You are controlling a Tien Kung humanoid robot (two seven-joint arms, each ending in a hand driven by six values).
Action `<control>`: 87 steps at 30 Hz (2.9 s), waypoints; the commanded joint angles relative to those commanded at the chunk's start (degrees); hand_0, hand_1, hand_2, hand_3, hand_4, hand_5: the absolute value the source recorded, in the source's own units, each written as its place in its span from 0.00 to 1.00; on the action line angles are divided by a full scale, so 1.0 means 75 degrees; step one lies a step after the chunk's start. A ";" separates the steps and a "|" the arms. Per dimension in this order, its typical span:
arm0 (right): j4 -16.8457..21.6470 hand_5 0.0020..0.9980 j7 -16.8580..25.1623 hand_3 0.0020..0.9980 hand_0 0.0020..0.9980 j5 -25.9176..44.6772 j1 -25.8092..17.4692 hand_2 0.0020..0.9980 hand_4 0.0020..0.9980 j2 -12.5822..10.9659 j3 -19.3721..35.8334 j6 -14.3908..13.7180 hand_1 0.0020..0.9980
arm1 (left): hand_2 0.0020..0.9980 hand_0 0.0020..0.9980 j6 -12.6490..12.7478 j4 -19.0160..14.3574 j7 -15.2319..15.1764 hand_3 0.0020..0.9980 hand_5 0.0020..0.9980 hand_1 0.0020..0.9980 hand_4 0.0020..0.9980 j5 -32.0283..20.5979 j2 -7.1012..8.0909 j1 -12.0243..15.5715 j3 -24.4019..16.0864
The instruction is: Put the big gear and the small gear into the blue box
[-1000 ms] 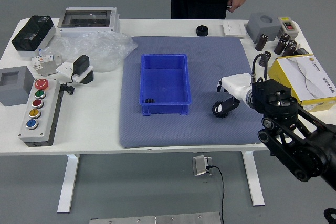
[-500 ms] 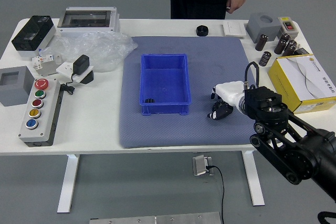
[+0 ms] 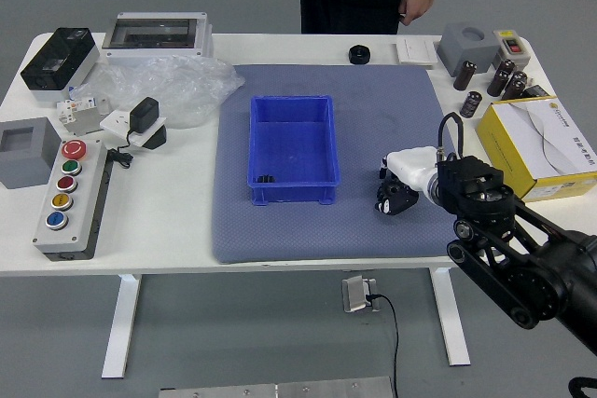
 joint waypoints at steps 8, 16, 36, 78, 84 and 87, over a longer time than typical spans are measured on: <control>0.0000 0.29 -0.0020 0.68 0.58 0.0000 -0.0035 0.66 0.68 -0.0020 -0.0028 0.0084 0.57 | 0.80 0.84 0.0001 0.0000 -0.0002 0.79 0.36 0.81 0.69 -0.0018 -0.0008 0.0001 0.0006; -0.0027 0.24 -0.0041 0.60 0.51 0.0000 -0.0039 0.58 0.62 -0.0023 -0.0048 0.0013 0.51 | 0.80 0.84 0.0006 0.0000 -0.0002 0.79 0.36 0.81 0.69 -0.0026 -0.0010 -0.0003 0.0005; 0.0068 0.20 -0.0070 0.43 0.50 0.0000 0.0241 0.45 0.56 -0.0150 0.0130 -0.0252 0.43 | 0.80 0.84 0.0010 0.0000 0.0000 0.79 0.36 0.81 0.69 -0.0053 -0.0003 -0.0004 0.0013; -0.0966 0.55 0.0113 0.94 0.75 0.0000 0.2566 0.84 0.90 0.1772 -0.0348 -0.0264 0.73 | 0.80 0.84 -0.0049 0.0000 0.0021 0.78 0.36 0.80 0.69 0.0161 0.0072 -0.0021 -0.0024; -0.1001 0.60 0.0201 0.95 0.78 0.0000 0.2584 0.86 0.94 0.1791 -0.0305 -0.0311 0.75 | 0.80 0.84 -0.0047 0.0000 0.0021 0.79 0.36 0.80 0.69 0.0151 0.0059 -0.0026 -0.0021; -0.0975 0.60 0.0218 0.95 0.78 0.0000 0.2585 0.86 0.94 0.1765 -0.0279 -0.0318 0.75 | 0.80 0.84 -0.0044 0.0000 0.0020 0.79 0.36 0.80 0.69 0.0149 0.0056 -0.0031 -0.0024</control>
